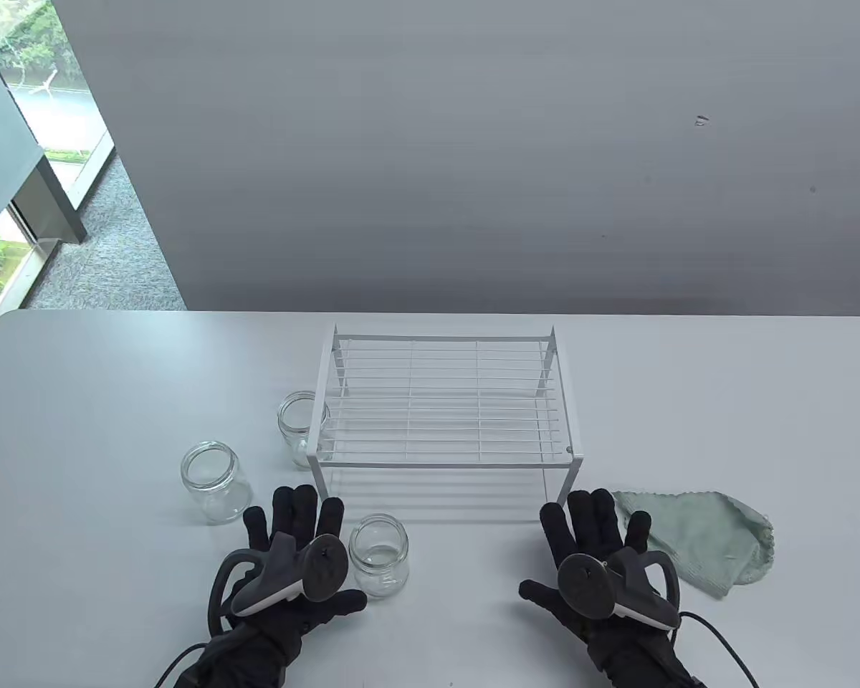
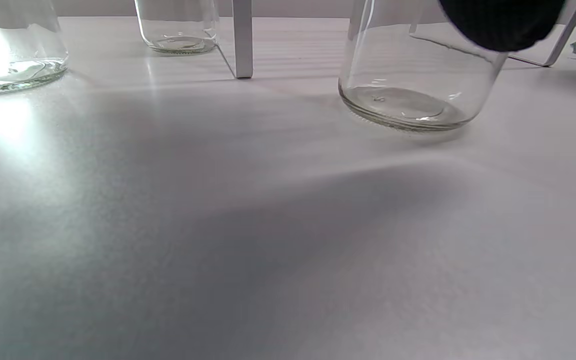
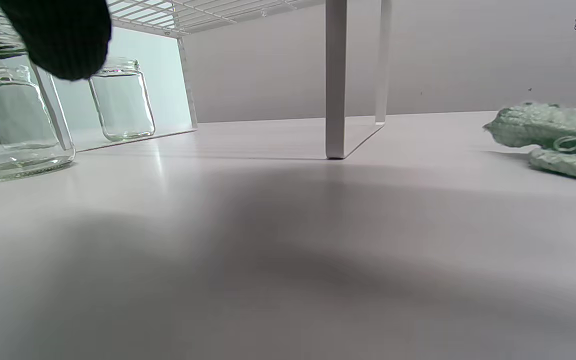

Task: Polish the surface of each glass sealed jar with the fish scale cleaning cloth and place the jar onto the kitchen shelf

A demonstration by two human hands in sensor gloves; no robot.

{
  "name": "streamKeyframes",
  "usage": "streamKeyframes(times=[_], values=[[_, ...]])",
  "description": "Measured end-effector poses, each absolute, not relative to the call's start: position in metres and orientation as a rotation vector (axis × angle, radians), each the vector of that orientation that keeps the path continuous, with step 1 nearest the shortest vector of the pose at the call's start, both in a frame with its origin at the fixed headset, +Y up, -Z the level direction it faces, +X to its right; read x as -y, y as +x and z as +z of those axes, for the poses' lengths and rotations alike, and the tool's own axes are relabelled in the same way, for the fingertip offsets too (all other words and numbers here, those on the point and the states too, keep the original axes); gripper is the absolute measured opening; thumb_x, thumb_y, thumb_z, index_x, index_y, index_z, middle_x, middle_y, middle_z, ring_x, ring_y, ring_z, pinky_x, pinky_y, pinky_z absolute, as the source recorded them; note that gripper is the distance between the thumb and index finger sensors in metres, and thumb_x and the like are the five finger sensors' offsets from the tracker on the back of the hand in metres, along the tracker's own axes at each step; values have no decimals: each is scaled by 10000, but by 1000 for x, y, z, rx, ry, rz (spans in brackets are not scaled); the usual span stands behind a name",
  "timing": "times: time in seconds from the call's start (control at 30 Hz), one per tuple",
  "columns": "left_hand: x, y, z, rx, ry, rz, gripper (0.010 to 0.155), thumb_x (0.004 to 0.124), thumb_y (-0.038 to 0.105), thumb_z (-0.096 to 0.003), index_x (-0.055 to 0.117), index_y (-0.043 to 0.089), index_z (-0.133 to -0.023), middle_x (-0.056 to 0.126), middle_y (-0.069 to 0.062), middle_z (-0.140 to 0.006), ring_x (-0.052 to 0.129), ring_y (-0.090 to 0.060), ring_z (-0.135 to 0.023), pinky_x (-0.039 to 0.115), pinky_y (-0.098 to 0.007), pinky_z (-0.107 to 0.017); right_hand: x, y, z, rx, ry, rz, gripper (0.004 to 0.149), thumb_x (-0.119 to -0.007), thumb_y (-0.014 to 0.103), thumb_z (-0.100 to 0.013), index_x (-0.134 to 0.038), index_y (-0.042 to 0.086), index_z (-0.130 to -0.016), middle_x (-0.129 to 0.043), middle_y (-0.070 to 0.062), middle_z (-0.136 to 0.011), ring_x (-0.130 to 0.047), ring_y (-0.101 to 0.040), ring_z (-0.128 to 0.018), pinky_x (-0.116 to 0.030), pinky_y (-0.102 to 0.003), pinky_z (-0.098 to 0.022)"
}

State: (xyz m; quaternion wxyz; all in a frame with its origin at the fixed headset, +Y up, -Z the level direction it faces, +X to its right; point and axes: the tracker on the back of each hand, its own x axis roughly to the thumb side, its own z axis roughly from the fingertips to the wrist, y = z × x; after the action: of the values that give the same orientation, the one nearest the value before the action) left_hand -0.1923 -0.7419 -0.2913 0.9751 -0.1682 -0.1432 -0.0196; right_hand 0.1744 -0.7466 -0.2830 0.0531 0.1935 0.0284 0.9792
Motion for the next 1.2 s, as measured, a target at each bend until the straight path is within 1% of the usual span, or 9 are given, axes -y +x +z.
streamKeyframes(times=[0.13, 0.6, 0.73, 0.87, 0.97, 1.13, 1.2], values=[[743, -192, -291, 289, -349, -28, 1193, 709, 731, -382, -130, 150, -1000, -174, -266, -1051, -131, -528, -986, -35, -726, -597, 748, 174, -283, -130, 583, 2949, 952, -655, 638, -520, -121, 77, -1074, -16, -309, -1032, -20, -566, -957, 27, -766, -466], [743, -194, -293, 290, -359, -11, 1196, 710, 729, -388, -139, 149, -997, -180, -262, -1050, -138, -526, -985, -40, -725, -597, 749, 175, -284, -139, 589, 2932, 955, -665, 631, -520, -120, 73, -1071, -21, -311, -1032, -25, -568, -958, 23, -768, -468], [743, -195, -293, 291, -357, -3, 1191, 713, 723, -391, -136, 148, -998, -178, -263, -1050, -137, -527, -985, -39, -725, -597, 748, 180, -285, -155, 552, 2926, 956, -670, 629, -519, -125, 70, -1071, -29, -310, -1034, -50, -569, -959, 16, -769, -472], [741, -197, -294, 295, -348, 17, 1188, 713, 720, -395, -136, 147, -998, -176, -262, -1051, -134, -528, -984, -38, -724, -597, 745, 196, -289, -203, 438, 2913, 953, -686, 620, -519, -139, 68, -1072, -38, -312, -1037, -52, -574, -957, 10, -769, -477], [739, -198, -294, 299, -341, 31, 1184, 715, 716, -397, -132, 147, -998, -173, -262, -1052, -132, -527, -985, -38, -724, -597, 744, 218, -294, -253, 292, 2907, 949, -699, 614, -520, -153, 71, -1075, -44, -320, -1037, -53, -582, -955, 5, -770, -479], [738, -199, -294, 297, -332, 44, 1184, 716, 713, -397, -131, 145, -998, -172, -263, -1052, -130, -529, -984, -37, -724, -597, 747, 275, -311, -334, -47, 2837, 961, -742, 582, -516, -155, 63, -1072, -44, -337, -1026, -56, -599, -941, -12, -773, -488], [738, -199, -294, 296, -330, 44, 1184, 717, 712, -397, -132, 145, -998, -171, -264, -1052, -129, -529, -985, -36, -724, -597, 750, 293, -318, -335, -137, 2815, 962, -760, 566, -511, -165, 56, -1068, -53, -350, -1017, -72, -618, -926, -48, -777, -502]])
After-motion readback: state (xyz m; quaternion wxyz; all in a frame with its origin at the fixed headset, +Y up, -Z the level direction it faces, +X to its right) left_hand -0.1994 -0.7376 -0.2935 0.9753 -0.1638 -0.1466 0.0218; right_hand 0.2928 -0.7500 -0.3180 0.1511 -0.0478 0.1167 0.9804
